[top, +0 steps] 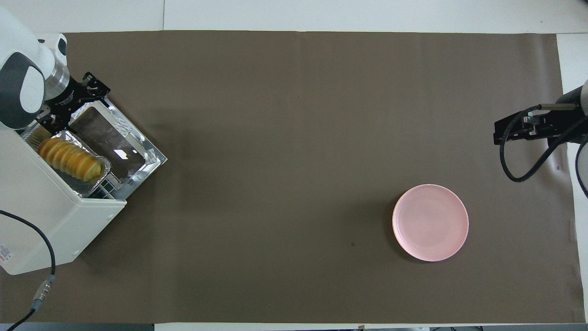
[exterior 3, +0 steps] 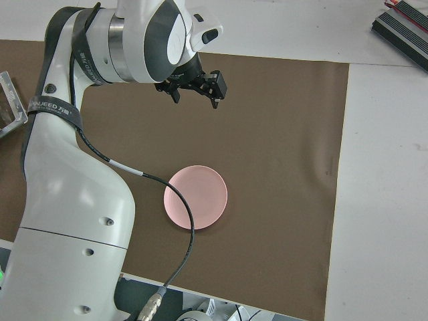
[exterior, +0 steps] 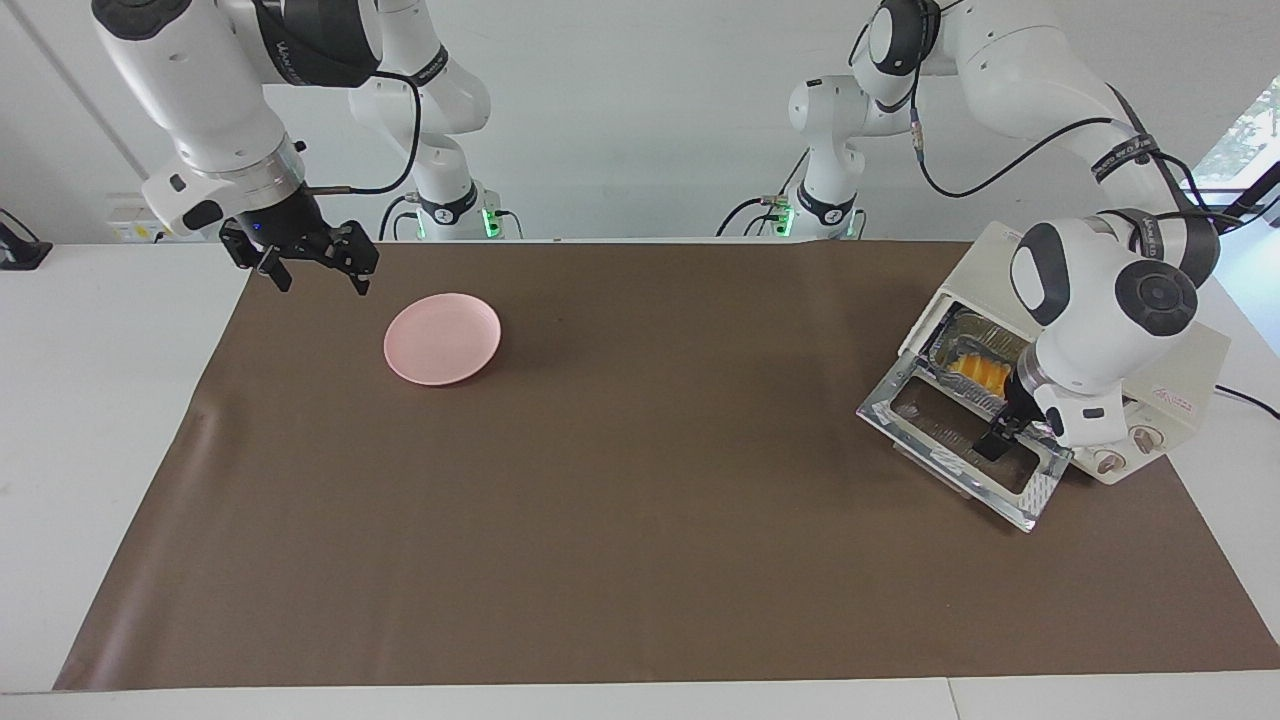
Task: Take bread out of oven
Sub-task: 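Lower the left gripper into the oven and grasp the foil tray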
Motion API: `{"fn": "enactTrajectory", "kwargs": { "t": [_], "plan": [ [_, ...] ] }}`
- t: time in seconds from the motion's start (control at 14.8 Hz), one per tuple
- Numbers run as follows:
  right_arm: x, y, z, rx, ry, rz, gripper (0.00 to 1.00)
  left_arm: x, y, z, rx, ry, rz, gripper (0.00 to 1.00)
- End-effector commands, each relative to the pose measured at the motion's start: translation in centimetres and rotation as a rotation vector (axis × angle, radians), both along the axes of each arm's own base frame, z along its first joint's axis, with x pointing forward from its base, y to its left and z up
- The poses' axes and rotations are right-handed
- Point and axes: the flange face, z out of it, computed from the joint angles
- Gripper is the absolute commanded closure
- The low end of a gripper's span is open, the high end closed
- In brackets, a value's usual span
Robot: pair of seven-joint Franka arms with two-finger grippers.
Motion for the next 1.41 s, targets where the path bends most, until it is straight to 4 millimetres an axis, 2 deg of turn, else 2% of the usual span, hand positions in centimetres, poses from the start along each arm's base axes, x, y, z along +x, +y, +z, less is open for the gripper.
{"fn": "enactTrajectory", "kwargs": {
  "t": [0.0,0.13,0.34,0.67,1.14,1.35],
  "plan": [
    [-0.4,-0.4,0.1,0.005,0.007,0.007,0.0,-1.8,0.3,-0.4,0.044,0.001,0.022,0.0],
    [-0.4,-0.3,0.1,0.005,0.007,0.009,0.0,-2.3,0.3,-0.4,0.049,0.021,0.024,0.0],
    [-0.4,-0.3,0.1,0.005,0.007,0.009,0.0,-3.3,0.4,-1.6,0.049,0.036,0.031,0.0],
    [-0.4,-0.3,0.2,0.005,0.006,0.009,0.0,-3.5,0.3,-2.5,0.046,0.021,0.031,0.0],
    [-0.4,-0.4,0.2,0.005,0.006,0.007,0.0,-2.9,0.0,-2.3,0.04,-0.026,0.007,0.0],
    [-0.4,-0.3,0.1,0.005,0.007,0.009,0.0,-3.6,0.2,-3.3,0.035,-0.019,-0.012,0.0]
  ]
}}
